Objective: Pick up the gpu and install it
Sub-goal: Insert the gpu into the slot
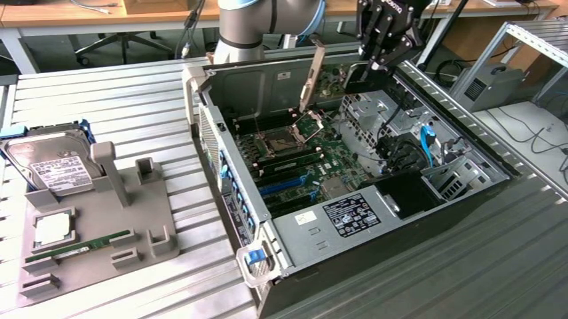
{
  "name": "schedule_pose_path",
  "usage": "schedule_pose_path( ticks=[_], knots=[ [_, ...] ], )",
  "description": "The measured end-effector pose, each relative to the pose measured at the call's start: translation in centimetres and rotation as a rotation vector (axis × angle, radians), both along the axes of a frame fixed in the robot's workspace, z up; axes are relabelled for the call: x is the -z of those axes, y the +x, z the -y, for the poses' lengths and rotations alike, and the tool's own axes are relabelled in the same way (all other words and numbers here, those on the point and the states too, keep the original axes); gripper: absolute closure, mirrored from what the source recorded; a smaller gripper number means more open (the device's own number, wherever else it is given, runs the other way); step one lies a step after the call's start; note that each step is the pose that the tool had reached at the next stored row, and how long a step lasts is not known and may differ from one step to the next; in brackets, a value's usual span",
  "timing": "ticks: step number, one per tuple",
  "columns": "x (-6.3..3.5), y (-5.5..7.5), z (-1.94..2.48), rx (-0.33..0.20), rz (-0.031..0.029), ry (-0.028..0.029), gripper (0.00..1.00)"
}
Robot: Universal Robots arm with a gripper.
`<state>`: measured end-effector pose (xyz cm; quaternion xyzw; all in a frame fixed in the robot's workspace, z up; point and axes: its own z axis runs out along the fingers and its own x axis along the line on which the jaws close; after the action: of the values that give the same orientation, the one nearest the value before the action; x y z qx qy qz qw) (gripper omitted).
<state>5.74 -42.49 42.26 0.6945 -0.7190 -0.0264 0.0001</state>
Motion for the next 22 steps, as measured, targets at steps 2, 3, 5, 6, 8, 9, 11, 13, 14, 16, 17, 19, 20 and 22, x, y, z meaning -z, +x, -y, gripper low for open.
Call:
schedule_pose_path(
  ticks=[2, 3, 5, 6, 8, 9, 11, 13, 14, 16, 17, 19, 20, 22],
  knots=[
    [0.01, -0.1, 0.00, 0.000, 0.0002, 0.0048, 0.73],
    [0.02, -0.1, 0.00, 0.000, 0.0004, 0.0073, 0.73],
    [0.03, -0.1, -0.01, 0.000, 0.0004, 0.0104, 0.73],
    [0.03, -0.1, -0.01, 0.000, 0.0004, 0.0104, 0.73],
    [0.03, -0.1, 0.00, 0.000, 0.0004, 0.0104, 0.73],
    [0.03, -0.1, 0.00, 0.000, 0.0004, 0.0104, 0.73],
    [0.03, -0.1, 0.00, 0.000, 0.0004, 0.0104, 0.73],
    [0.03, -0.1, 0.00, 0.000, 0.0004, 0.0104, 0.73],
    [0.03, -0.1, 0.00, 0.000, 0.0004, 0.0104, 0.73],
    [0.03, -0.1, 0.00, 0.000, 0.0004, 0.0104, 0.73],
    [0.03, -0.1, 0.00, 0.000, 0.0004, 0.0104, 0.73],
    [0.03, -0.1, 0.00, 0.000, 0.0004, 0.0105, 0.73],
    [0.03, -1.2, 0.00, 0.000, 0.0007, 0.0108, 0.73],
    [0.08, -3.4, 0.00, 0.000, 0.0011, 0.0109, 0.73]
  ],
)
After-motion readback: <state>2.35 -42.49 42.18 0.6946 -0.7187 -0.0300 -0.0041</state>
